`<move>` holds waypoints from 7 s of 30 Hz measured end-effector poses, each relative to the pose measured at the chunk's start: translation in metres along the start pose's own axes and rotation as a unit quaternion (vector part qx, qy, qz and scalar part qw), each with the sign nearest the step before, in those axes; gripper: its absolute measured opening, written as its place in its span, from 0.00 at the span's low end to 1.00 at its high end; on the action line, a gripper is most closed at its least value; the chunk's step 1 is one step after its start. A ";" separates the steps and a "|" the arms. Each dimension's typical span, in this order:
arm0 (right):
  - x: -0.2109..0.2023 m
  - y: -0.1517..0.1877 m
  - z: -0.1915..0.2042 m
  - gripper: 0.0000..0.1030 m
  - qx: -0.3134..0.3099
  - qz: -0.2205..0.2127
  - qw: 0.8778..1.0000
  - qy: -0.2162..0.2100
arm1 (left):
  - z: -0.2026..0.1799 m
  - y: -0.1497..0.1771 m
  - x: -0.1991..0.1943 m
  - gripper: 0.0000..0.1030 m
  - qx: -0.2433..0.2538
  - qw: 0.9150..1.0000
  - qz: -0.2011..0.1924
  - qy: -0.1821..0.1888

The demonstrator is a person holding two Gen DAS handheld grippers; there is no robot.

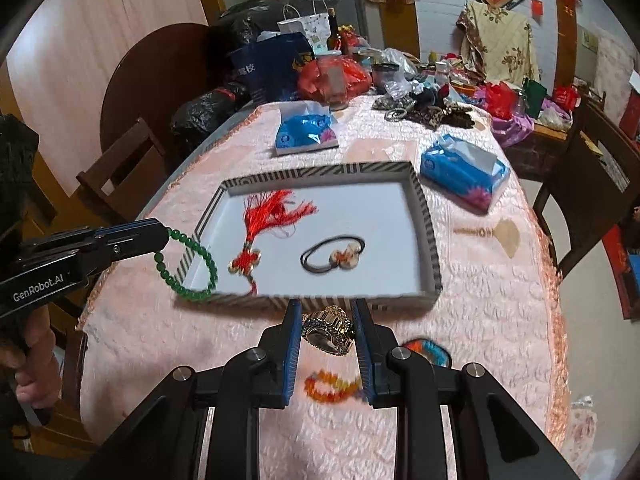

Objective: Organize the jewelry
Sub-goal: 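Carry and release the green bracelet with the left tool while the right releases the gold ornament in the tray, then withdraw both open tools from the tray toward the remaining jewelry, then reach the left tool to the pearl bracelet while the right reaches the colourful beaded bracelets, then grasp the clear pearl bracelet with the left tool while the right grasps the black hair tie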

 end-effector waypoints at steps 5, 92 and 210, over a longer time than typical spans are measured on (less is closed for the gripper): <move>0.014 -0.025 -0.002 0.24 -0.002 -0.001 1.000 -0.008 | 0.014 -0.020 0.020 0.06 -0.018 1.000 0.003 -0.001; 0.018 0.053 -0.122 0.39 0.147 0.039 0.987 0.050 | 0.075 0.079 0.050 0.43 -0.047 0.990 0.082 -0.105; 0.006 0.144 -0.021 0.05 0.035 0.080 0.996 -0.015 | -0.024 0.137 0.023 0.06 0.032 0.992 0.113 0.037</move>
Point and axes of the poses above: each gripper's, at about its wrist camera, not at the fingertips, and x roughly the way its jaws point, z to its left, y to its underside, the point moved 8 cm from there along x, roughly the way its jaws point, and after that the axes turned 2 degrees about x, right-handed, at the moved point
